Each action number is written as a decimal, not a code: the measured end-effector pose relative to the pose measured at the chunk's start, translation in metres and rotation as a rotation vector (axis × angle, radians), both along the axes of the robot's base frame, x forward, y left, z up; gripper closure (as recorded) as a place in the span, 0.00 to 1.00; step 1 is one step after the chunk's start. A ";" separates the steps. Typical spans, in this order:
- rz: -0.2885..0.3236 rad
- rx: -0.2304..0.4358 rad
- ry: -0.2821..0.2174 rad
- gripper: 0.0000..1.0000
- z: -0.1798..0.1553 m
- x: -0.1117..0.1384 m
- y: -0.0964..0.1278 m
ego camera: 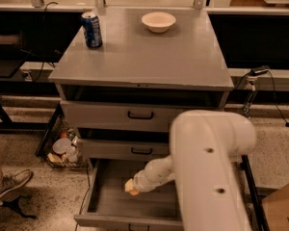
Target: Pick orange from bottom drawer and place on counter
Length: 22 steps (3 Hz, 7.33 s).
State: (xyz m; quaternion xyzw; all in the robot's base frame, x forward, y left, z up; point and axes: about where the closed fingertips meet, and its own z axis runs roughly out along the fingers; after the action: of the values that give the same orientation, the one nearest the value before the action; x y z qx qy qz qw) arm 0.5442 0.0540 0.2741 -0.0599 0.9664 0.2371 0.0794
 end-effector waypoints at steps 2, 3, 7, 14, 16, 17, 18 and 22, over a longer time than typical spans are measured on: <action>0.132 0.150 -0.140 1.00 0.026 -0.023 0.008; 0.132 0.185 -0.155 1.00 0.028 -0.024 0.008; 0.330 0.422 -0.765 1.00 0.250 -0.016 -0.072; 0.302 0.296 -1.326 1.00 0.504 0.044 -0.218; 0.327 0.302 -1.520 1.00 0.580 0.053 -0.236; 0.351 0.277 -1.594 1.00 0.618 0.073 -0.232; 0.397 0.252 -1.583 1.00 0.637 0.108 -0.212; 0.617 0.161 -1.268 1.00 0.589 0.185 -0.133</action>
Offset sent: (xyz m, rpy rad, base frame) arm -0.0171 0.0025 0.0168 0.0937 -0.0846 0.0842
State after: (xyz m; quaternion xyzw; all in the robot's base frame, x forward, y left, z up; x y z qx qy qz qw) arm 0.7289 -0.0788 0.8633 -0.4513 0.6524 0.2388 0.5600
